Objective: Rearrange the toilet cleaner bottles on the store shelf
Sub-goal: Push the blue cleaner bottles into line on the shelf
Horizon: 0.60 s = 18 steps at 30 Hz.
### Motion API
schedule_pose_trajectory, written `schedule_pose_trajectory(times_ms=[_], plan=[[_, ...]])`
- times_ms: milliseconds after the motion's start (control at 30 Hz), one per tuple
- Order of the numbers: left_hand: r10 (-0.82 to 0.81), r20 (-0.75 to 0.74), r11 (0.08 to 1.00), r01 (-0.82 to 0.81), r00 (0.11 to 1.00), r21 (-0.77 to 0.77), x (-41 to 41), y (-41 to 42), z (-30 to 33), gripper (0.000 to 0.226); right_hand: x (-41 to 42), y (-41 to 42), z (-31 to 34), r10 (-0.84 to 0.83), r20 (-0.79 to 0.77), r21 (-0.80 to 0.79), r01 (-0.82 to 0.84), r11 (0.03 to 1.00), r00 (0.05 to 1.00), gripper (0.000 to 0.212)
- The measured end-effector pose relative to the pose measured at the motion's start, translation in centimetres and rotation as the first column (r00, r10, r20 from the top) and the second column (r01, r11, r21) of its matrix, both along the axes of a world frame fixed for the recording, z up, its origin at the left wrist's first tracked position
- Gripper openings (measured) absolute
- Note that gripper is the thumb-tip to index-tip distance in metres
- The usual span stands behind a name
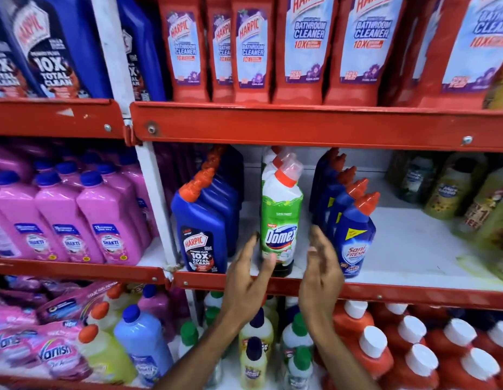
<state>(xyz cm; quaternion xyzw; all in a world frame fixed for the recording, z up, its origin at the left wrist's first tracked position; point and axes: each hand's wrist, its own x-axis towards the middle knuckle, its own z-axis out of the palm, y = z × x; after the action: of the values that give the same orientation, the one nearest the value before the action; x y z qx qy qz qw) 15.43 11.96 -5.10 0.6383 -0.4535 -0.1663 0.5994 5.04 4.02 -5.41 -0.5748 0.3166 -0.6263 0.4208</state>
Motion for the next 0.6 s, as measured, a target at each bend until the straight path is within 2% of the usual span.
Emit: schedule_pose_trajectory(times_ms=[67,133,200,233,300,367,500,600], plan=[[0.148,0.095,0.985,-0.138,0.984,-0.105,0.7,2.0,-0.8,0.046,0.1,0.9,0.4,-0.081,0.114,-0.092,0.091,0.992,0.990,0.034],[0.319,0.137,0.923,-0.275,0.938,-0.268,1.8,3.9,-1.0,0.021,0.7,2.1,0.7,-0.059,0.123,-0.211,0.084,0.974,0.991,0.037],[0.483,0.094,0.817,-0.410,0.870,-0.406,3.7,5.2,-1.2,0.018,2.1,3.4,1.0,0.060,0.050,-0.225,-0.047,0.973,0.997,0.035],[0.537,0.034,0.774,-0.476,0.843,-0.417,4.6,5.6,-1.2,0.020,3.0,4.1,1.0,0.138,-0.012,-0.178,-0.138,0.974,0.990,0.033],[0.570,-0.080,0.753,-0.559,0.818,-0.346,6.2,6.1,-0.9,0.027,4.9,5.2,1.0,0.277,-0.130,-0.054,-0.286,0.957,0.952,0.035],[0.532,-0.118,0.802,-0.544,0.839,-0.248,7.3,6.1,-0.7,0.033,6.8,6.0,0.9,0.352,-0.203,0.050,-0.349,0.936,0.914,0.044],[0.411,-0.102,0.905,-0.419,0.906,-0.075,8.7,5.8,-0.7,0.052,9.7,6.2,0.7,0.403,-0.311,0.208,-0.352,0.913,0.861,0.053],[0.370,-0.185,0.928,-0.372,0.910,0.026,9.7,5.4,-0.4,0.048,10.9,5.9,0.4,0.407,-0.311,0.252,-0.339,0.907,0.859,0.055]])
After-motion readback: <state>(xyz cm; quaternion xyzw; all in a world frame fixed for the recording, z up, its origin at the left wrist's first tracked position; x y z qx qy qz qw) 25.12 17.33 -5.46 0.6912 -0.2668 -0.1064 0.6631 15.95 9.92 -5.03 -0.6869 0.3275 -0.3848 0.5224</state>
